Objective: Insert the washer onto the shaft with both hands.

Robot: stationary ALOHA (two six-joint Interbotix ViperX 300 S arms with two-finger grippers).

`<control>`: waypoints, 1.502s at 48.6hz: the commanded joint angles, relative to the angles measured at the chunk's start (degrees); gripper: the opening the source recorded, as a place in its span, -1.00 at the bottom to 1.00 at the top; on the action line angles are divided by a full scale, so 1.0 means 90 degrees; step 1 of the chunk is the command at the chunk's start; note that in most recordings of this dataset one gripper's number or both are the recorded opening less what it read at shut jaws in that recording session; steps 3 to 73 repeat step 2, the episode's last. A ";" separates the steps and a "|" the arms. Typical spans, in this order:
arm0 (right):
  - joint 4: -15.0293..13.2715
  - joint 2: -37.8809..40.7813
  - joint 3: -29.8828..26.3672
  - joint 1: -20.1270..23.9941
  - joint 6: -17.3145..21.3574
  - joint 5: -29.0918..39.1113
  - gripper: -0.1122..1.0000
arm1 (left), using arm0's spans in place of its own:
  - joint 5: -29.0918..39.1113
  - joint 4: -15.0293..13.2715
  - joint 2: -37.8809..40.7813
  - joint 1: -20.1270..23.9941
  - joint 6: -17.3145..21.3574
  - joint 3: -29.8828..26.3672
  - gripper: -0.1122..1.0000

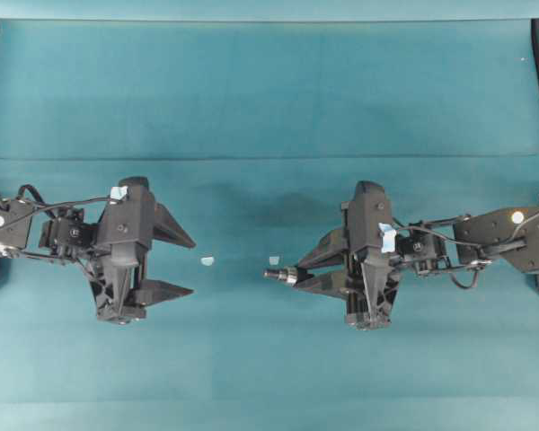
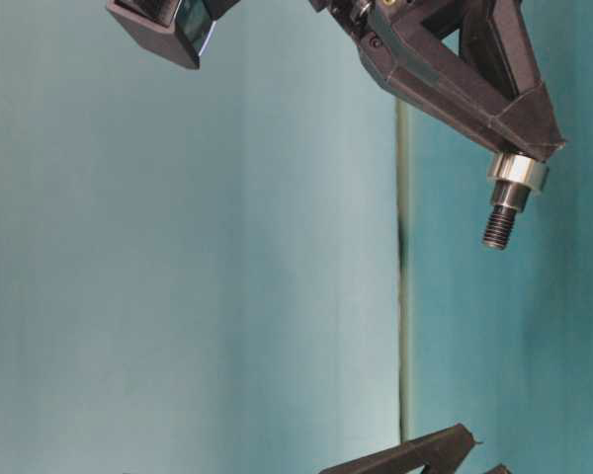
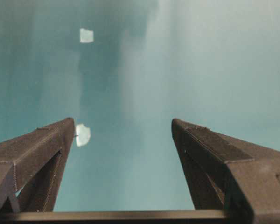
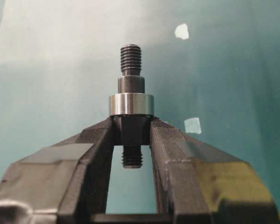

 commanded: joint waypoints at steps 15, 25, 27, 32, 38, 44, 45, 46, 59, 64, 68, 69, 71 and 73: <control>0.0010 -0.0049 -0.0098 0.0020 0.0068 -0.0029 -0.79 | -0.0029 0.0000 -0.0049 -0.0010 -0.0020 -0.0059 0.82; 0.0010 -0.0049 -0.0098 0.0020 0.0068 -0.0029 -0.79 | -0.0029 0.0000 -0.0049 -0.0010 -0.0020 -0.0059 0.82; 0.0010 -0.0049 -0.0098 0.0020 0.0068 -0.0029 -0.79 | -0.0029 0.0000 -0.0049 -0.0010 -0.0020 -0.0059 0.82; 0.0010 -0.0049 -0.0098 0.0020 0.0068 -0.0029 -0.79 | -0.0029 0.0000 -0.0049 -0.0010 -0.0020 -0.0059 0.82; 0.0010 -0.0049 -0.0098 0.0020 0.0068 -0.0029 -0.79 | -0.0029 0.0000 -0.0049 -0.0010 -0.0020 -0.0059 0.82; 0.0010 -0.0049 -0.0098 0.0020 0.0068 -0.0029 -0.79 | -0.0029 0.0000 -0.0049 -0.0010 -0.0020 -0.0059 0.82; 0.0010 -0.0049 -0.0098 0.0020 0.0068 -0.0029 -0.79 | -0.0029 0.0000 -0.0049 -0.0010 -0.0020 -0.0059 0.82; 0.0010 -0.0049 -0.0098 0.0020 0.0068 -0.0029 -0.79 | -0.0029 0.0000 -0.0049 -0.0010 -0.0020 -0.0059 0.82; 0.0010 -0.0049 -0.0098 0.0020 0.0068 -0.0029 -0.79 | -0.0029 0.0000 -0.0049 -0.0010 -0.0020 -0.0059 0.82; 0.0010 -0.0049 -0.0098 0.0020 0.0068 -0.0029 -0.79 | -0.0029 0.0000 -0.0049 -0.0010 -0.0020 -0.0059 0.82; 0.0010 -0.0049 -0.0098 0.0020 0.0068 -0.0029 -0.79 | -0.0029 0.0000 -0.0049 -0.0010 -0.0020 -0.0059 0.82; 0.0010 -0.0049 -0.0098 0.0020 0.0068 -0.0029 -0.79 | -0.0029 0.0000 -0.0049 -0.0010 -0.0020 -0.0059 0.82; 0.0010 -0.0049 -0.0098 0.0020 0.0068 -0.0029 -0.79 | -0.0029 0.0000 -0.0049 -0.0010 -0.0020 -0.0059 0.82; 0.0010 -0.0049 -0.0098 0.0020 0.0068 -0.0029 -0.79 | -0.0029 0.0000 -0.0049 -0.0010 -0.0020 -0.0059 0.82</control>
